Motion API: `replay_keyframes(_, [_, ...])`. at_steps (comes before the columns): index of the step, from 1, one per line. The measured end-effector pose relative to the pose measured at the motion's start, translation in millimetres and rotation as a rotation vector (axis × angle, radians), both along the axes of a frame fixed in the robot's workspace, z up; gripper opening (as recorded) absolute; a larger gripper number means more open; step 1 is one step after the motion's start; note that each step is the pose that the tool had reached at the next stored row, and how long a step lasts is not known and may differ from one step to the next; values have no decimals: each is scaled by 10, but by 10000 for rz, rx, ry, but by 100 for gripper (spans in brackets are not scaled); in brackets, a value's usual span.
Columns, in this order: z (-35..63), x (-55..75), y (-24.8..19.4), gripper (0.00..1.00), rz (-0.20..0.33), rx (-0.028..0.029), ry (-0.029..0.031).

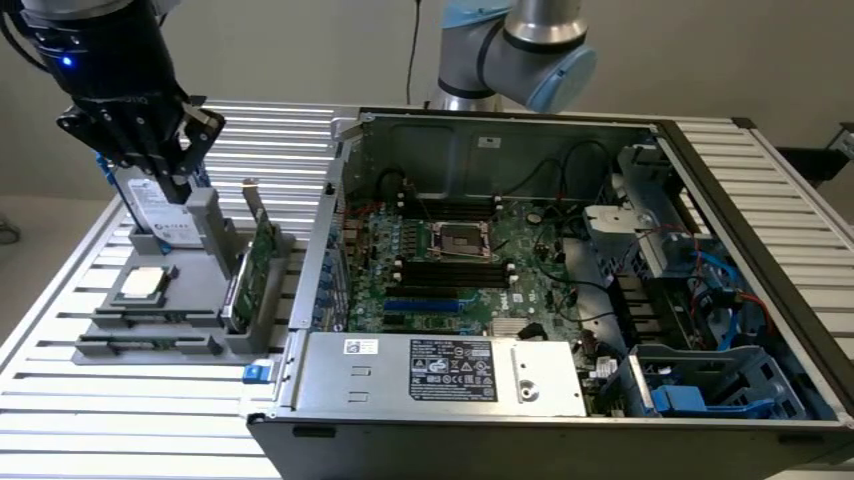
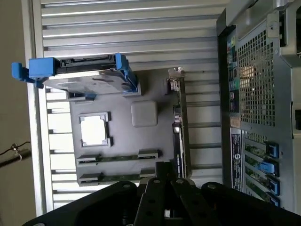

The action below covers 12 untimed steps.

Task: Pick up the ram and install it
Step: 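Reach for the ram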

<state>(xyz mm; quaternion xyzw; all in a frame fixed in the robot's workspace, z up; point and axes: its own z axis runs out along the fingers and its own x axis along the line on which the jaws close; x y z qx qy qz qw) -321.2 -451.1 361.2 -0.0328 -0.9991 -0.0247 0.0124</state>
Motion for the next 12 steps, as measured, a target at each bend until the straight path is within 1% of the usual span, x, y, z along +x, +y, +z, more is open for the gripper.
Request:
replay_keyframes(7, [-43,-91,-112,11,71,1,-1])
replay_keyframes(12, [-80,-157,-160,11,177,2,-1])
